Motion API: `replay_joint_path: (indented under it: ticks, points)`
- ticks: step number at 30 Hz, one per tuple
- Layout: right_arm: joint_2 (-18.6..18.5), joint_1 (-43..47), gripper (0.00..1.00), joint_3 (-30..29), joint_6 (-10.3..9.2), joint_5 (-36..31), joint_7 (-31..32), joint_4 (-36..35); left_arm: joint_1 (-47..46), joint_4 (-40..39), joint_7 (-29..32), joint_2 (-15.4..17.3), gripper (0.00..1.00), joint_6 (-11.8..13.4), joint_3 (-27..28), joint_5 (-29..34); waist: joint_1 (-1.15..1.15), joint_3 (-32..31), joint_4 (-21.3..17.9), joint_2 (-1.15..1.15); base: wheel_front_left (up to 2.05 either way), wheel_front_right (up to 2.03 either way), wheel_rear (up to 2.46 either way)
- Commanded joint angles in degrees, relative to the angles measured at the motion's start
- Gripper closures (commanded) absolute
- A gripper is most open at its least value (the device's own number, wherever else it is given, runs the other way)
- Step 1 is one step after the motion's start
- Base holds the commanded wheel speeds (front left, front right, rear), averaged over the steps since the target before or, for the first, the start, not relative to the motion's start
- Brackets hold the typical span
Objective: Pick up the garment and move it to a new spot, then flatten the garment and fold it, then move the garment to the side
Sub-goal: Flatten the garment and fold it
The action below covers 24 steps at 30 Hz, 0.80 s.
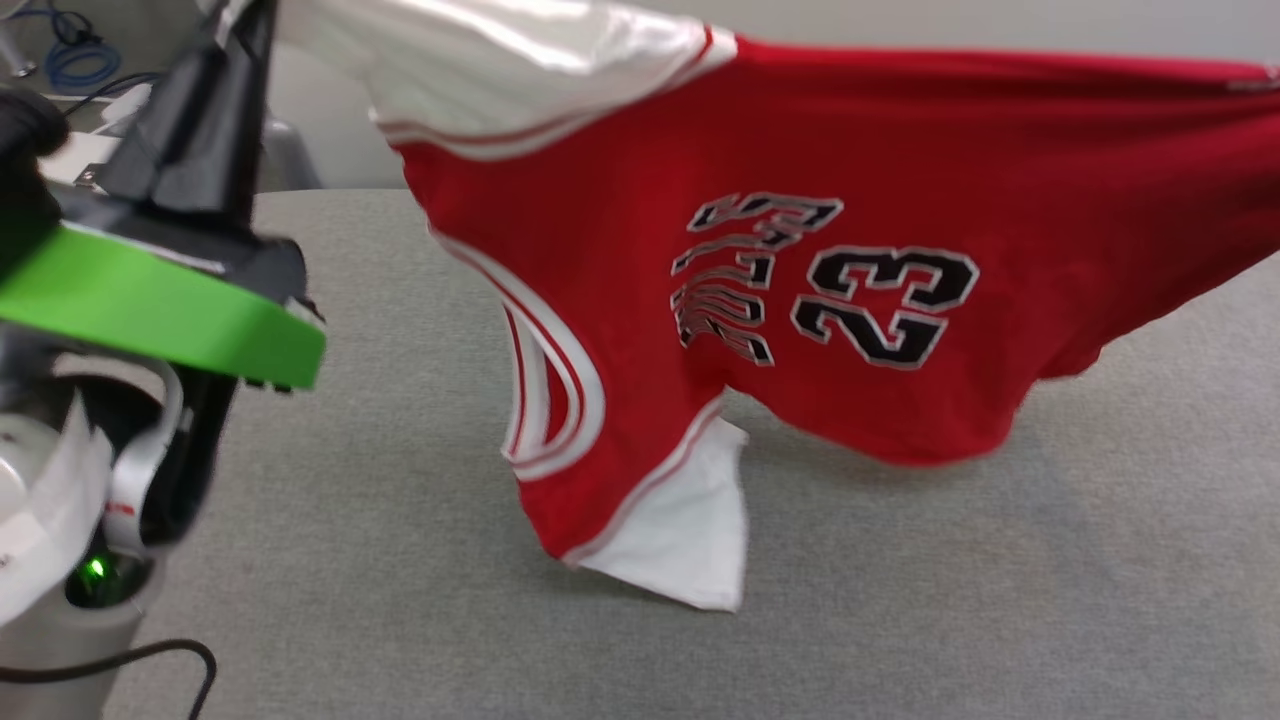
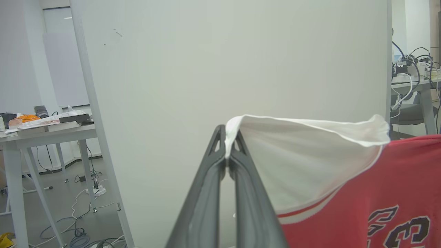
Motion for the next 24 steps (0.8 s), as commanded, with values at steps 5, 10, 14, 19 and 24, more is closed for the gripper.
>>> replay_joint_path:
  ticks: [5, 10, 14, 19, 24]
  points:
    - [0.9, -3.9, 1.00, -1.3, -0.05, -1.7, -2.0, -2.8, -8.4, 1.9, -1.0, 1.5, 1.00, -0.3, 1.8, 3.1, 0.00, 2.2, -3.0, 0.00, 0.00, 0.00, 0.00]
    - [0.9, -7.8, 1.00, -2.1, -0.05, -3.4, -4.2, -3.6, -16.9, 4.7, 0.0, 3.6, 1.00, -3.0, 1.5, 5.2, 0.00, 7.0, -4.2, 0.00, 0.00, 0.00, 0.00]
    - [0.5, -11.7, 1.00, -2.3, -0.05, -4.8, -6.2, -2.9, -24.4, 8.2, 1.8, 5.6, 1.00, -6.3, 0.8, 6.2, 0.00, 12.3, -4.6, 0.00, 0.00, 0.00, 0.00]
    - [-0.6, -18.6, 1.00, -1.3, -0.05, -6.9, -8.9, 1.1, -34.3, 13.9, 4.0, 7.5, 1.00, -11.4, -0.9, 7.1, 0.00, 19.5, -4.7, 0.00, 0.00, 0.00, 0.00]
    - [-1.7, -28.0, 1.00, 1.1, -0.05, -8.8, -12.8, 7.9, -45.8, 22.6, 4.4, 7.3, 1.00, -16.4, -3.2, 8.8, 0.00, 26.3, -4.6, 0.00, 0.00, 0.00, 0.00]
